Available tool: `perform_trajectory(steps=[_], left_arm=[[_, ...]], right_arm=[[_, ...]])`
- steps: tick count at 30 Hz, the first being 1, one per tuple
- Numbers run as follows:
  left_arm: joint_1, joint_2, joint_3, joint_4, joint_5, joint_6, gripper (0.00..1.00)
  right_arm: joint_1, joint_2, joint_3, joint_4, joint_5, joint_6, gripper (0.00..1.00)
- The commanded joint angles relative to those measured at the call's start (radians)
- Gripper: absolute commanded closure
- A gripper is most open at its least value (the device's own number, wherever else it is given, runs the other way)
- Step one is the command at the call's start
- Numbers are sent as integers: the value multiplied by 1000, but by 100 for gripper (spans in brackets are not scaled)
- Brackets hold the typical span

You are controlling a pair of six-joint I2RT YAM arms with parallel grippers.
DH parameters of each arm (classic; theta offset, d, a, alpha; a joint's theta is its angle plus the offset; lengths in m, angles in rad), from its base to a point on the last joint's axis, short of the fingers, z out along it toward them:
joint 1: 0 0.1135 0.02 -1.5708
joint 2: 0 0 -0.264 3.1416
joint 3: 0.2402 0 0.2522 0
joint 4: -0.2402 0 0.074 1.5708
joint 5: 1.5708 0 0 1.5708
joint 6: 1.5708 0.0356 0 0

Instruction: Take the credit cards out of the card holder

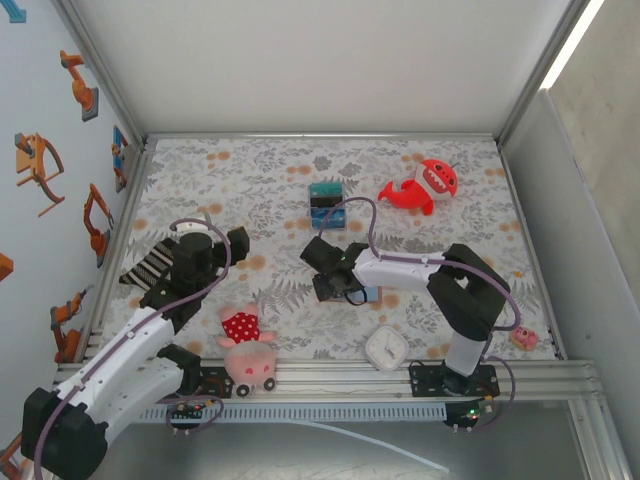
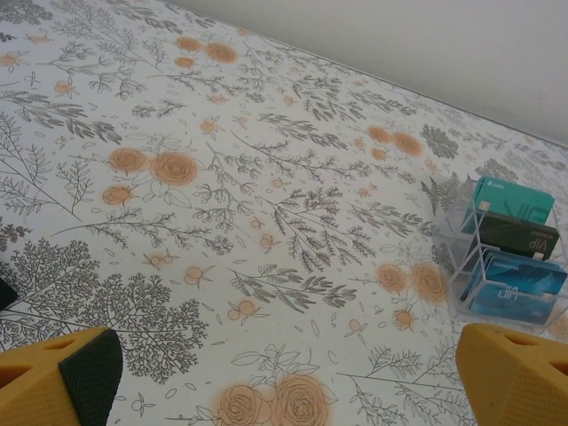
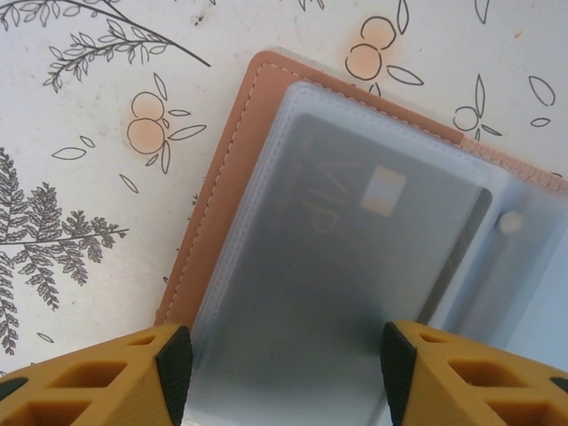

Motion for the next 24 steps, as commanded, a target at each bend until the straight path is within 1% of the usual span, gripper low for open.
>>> perform_trajectory(steps=[1, 6, 12, 17, 21, 23, 24], left_arm=[[5, 0, 18, -5, -14, 1, 3], [5, -8, 22, -12, -24, 5, 3], [5, -8, 34, -29, -22, 12, 3], [5, -7, 43, -33, -6, 13, 3], [5, -10, 49, -33, 1, 14, 3], [4, -13, 51, -33, 3, 15, 3], [5, -15, 52, -33, 3, 16, 3]], right_arm=[[8, 21, -9, -14, -5, 1, 46], [6, 7, -23, -1, -10, -5, 50], [2, -27, -43, 57, -70, -15, 54], [-4, -66, -69, 112, -139, -30, 55], [-1, -70, -72, 149, -226, -64, 57], [5, -61, -58, 127, -224, -74, 56], [9, -56, -43, 97, -201, -75, 55]])
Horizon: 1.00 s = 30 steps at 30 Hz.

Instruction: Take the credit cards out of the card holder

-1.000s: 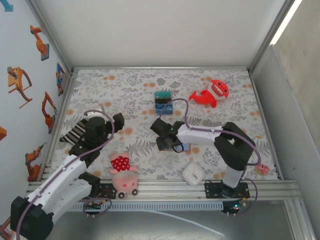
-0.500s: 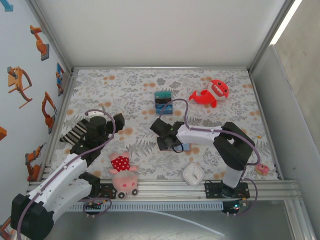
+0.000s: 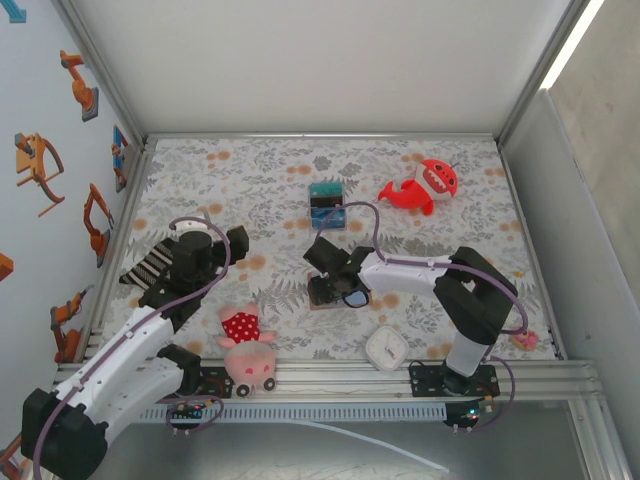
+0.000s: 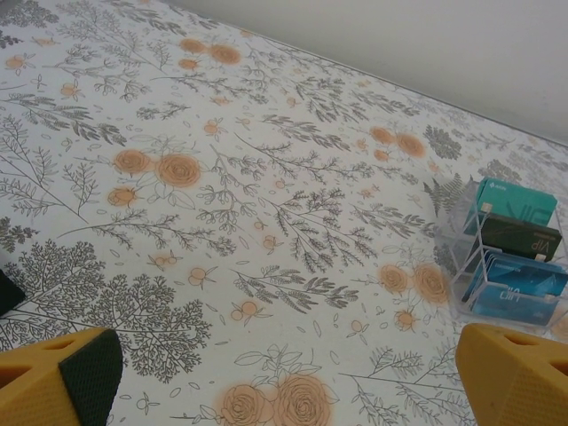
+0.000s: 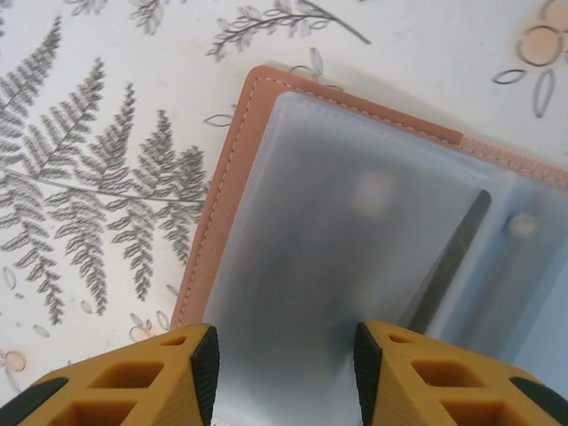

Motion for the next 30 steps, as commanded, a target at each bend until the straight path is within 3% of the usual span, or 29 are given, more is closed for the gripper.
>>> perform_trajectory(steps=[1, 11, 20, 30], left_arm=[[4, -15, 33, -6, 11, 17, 3], [5, -12, 37, -13, 8, 19, 3], [5, -9, 35, -21, 1, 18, 3], [6, -8, 34, -28, -6, 21, 3]], right_arm=[[11, -7, 27, -51, 2, -28, 54], [63, -20, 122, -182, 117, -69, 49], [118, 107, 209, -245, 157, -96, 49], [118, 93, 200, -247, 204, -93, 53]])
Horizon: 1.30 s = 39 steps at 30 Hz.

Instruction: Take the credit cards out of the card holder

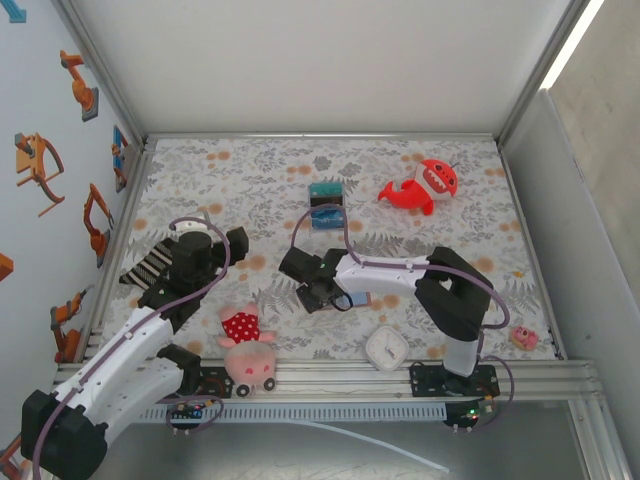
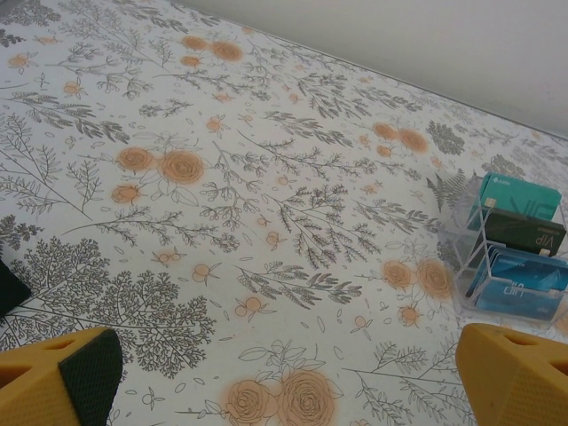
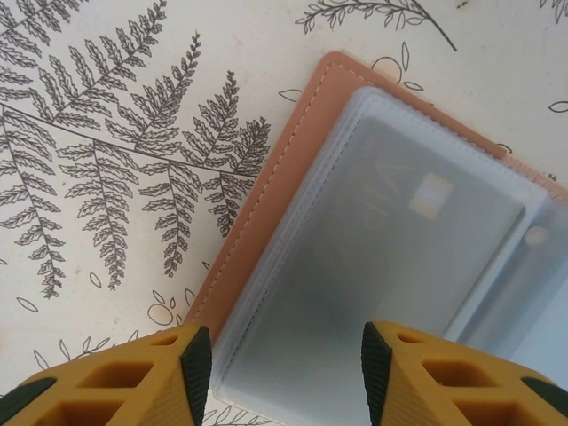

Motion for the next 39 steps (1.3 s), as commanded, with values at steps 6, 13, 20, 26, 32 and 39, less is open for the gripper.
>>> perform_trajectory(steps=[6, 13, 20, 26, 32, 39], left_arm=[[6, 6, 35, -11, 3, 12, 3], [5, 4, 39, -17, 11, 12, 3], [5, -6, 38, -23, 12, 9, 3], [4, -6, 46, -24, 16, 10, 3], [4, -3, 52, -25, 23, 8, 3], [4, -11, 64, -38, 26, 11, 3]], right_arm=[[-2, -17, -10, -29, 48, -6, 54], [-5, -9, -26, -27, 62, -1, 54], [-14, 12, -64, 1, 35, 6, 56], [-22, -6, -93, 17, 26, 20, 67], [-44, -58, -111, 35, 19, 9, 79], [-45, -96, -104, 64, -30, -3, 91]])
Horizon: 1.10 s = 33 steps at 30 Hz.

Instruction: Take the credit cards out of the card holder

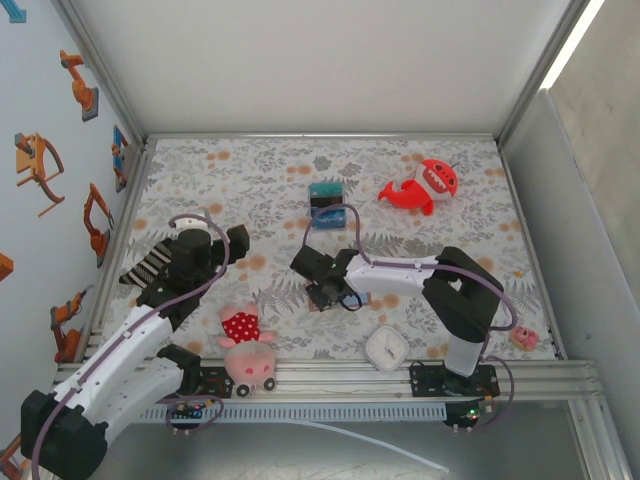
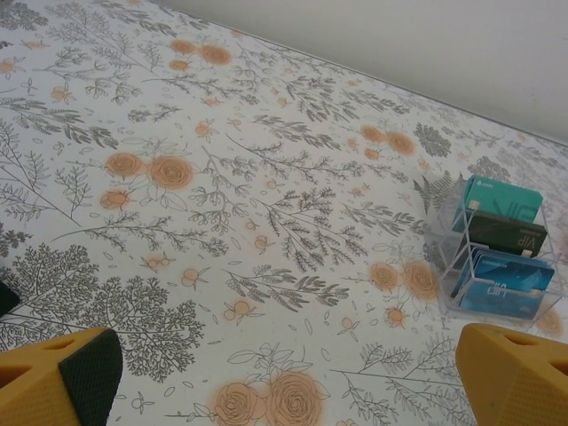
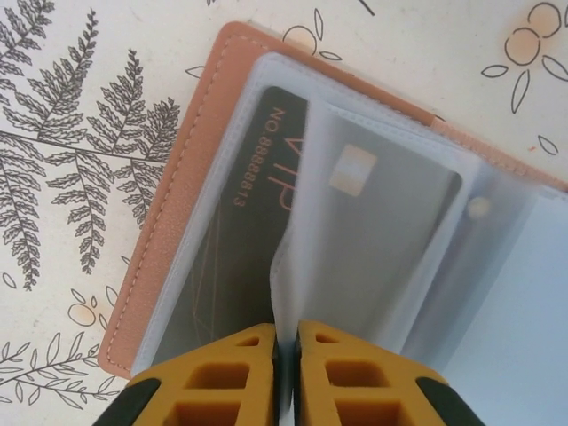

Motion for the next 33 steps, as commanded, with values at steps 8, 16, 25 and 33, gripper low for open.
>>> perform_trajectory(steps=[8, 16, 25, 33], left_arm=[[-14, -30, 47, -20, 22, 41, 3], [-89, 10, 78, -10, -19, 75, 3], [-137, 87, 105, 10, -25, 98, 3], [-206, 152, 122, -15, -53, 130, 3]], right_arm=[[-4, -116, -16, 39, -61, -4, 97], [-20, -141, -42, 39, -44, 20, 96], [-54, -156, -71, 45, -33, 51, 88], [-119, -184, -106, 45, -15, 76, 83]])
